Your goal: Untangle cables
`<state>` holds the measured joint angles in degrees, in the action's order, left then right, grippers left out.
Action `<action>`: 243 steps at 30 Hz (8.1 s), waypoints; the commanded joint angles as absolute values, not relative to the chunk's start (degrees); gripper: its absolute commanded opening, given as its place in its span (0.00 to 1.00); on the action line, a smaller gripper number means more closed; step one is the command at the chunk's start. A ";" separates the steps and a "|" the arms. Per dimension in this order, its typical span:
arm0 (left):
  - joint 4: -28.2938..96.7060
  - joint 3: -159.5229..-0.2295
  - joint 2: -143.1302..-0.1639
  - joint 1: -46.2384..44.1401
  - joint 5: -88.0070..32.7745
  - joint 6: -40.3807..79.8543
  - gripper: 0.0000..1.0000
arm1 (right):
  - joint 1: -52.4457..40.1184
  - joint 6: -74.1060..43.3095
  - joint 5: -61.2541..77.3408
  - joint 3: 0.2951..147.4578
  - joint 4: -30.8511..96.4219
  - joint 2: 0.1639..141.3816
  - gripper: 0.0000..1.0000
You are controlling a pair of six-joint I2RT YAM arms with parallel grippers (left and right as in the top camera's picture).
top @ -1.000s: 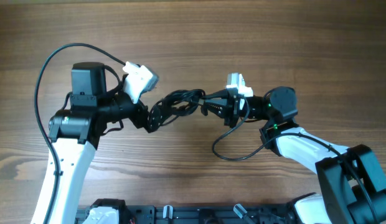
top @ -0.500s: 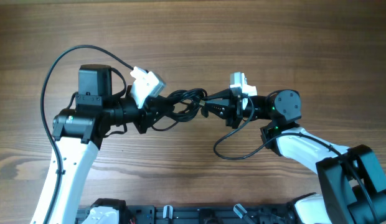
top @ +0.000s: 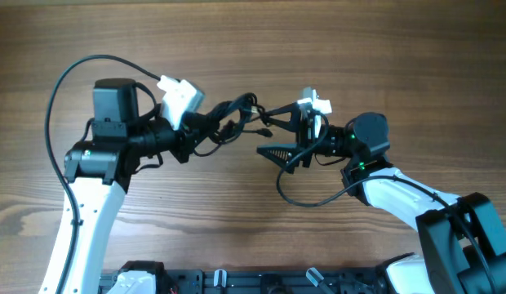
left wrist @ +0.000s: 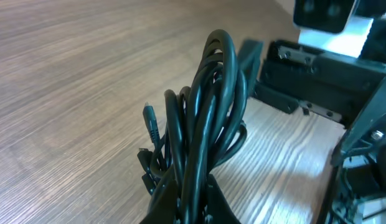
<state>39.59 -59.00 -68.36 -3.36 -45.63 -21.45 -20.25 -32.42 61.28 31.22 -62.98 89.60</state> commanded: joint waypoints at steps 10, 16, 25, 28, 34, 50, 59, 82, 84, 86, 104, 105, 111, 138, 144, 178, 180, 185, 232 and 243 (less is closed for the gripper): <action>34.46 -60.07 -68.03 -0.51 -49.12 -5.15 0.04 | -20.16 -51.11 36.29 31.44 -45.19 88.97 1.00; 31.81 -60.07 -68.03 -0.36 -60.16 -0.30 0.04 | -20.18 -55.70 34.17 31.44 -49.10 88.99 1.00; 30.35 -60.07 -68.05 -1.19 -60.62 2.63 0.04 | -20.29 -58.63 33.28 31.44 -51.07 88.97 1.00; 30.15 -60.07 -68.05 -1.28 -60.62 2.63 0.04 | -20.40 -58.67 33.47 31.44 -51.86 88.99 1.00; 30.17 -60.07 -68.05 -1.32 -60.40 2.63 0.04 | -20.40 -58.67 34.44 31.44 -51.94 88.97 1.00; 27.92 -60.07 -68.03 -9.47 -57.60 3.73 0.04 | -20.38 -55.07 20.43 31.44 -35.48 89.03 1.00; 27.33 -60.07 -67.92 -7.33 -57.63 5.34 0.04 | -19.55 -55.55 7.90 31.44 -25.54 89.03 1.00; 30.85 -60.07 -67.83 0.27 -44.18 -4.32 0.04 | -18.72 -43.44 41.19 31.44 -26.33 89.01 1.00; 30.87 -60.07 -67.83 0.27 -42.33 -4.64 0.04 | -18.72 -43.75 45.47 31.44 -30.26 89.01 1.00; 31.27 -60.07 -67.83 0.27 -41.91 -7.90 0.04 | -18.72 -47.07 49.84 31.44 -37.21 89.01 1.00; 32.53 -60.05 -67.83 -16.62 -16.80 -23.83 0.04 | -18.79 -81.03 48.34 31.46 -61.28 89.03 0.99; 32.42 -60.05 -67.83 -17.19 -15.94 -23.81 0.04 | -18.79 -81.23 48.07 31.77 -61.65 89.03 0.98; 30.59 -60.05 -67.83 -19.22 -10.79 -23.35 0.04 | -20.45 -72.53 45.23 43.38 -31.48 89.01 0.99; 26.39 -60.05 -68.79 -24.45 -8.88 -25.32 0.04 | -23.83 -57.32 35.44 62.72 8.88 89.01 0.98; 20.40 -60.07 -68.79 -24.43 -9.54 -17.43 0.04 | -23.83 -55.48 31.46 62.67 15.55 89.03 0.97; 4.49 -60.07 -68.51 -8.78 -19.09 28.01 0.04 | -23.83 -52.53 20.67 62.30 27.77 89.03 0.93; 4.49 -60.07 -68.47 -6.74 -19.09 31.03 0.04 | -23.83 -52.49 19.84 62.30 28.73 89.03 0.93; 5.15 -60.07 -68.36 -3.27 -19.11 33.91 0.04 | -23.83 -52.51 19.22 62.30 30.98 89.03 0.93; 12.27 -60.05 -68.36 -10.76 -41.25 9.19 0.04 | -26.83 -66.67 34.59 62.30 3.92 89.03 0.66; 12.23 -60.05 -68.36 -10.74 -42.54 9.19 0.04 | -26.83 -65.98 33.26 62.30 5.21 89.03 0.04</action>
<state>13.34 -58.85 -69.49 -10.50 -40.40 10.13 -26.70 -66.61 36.03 62.08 4.08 89.12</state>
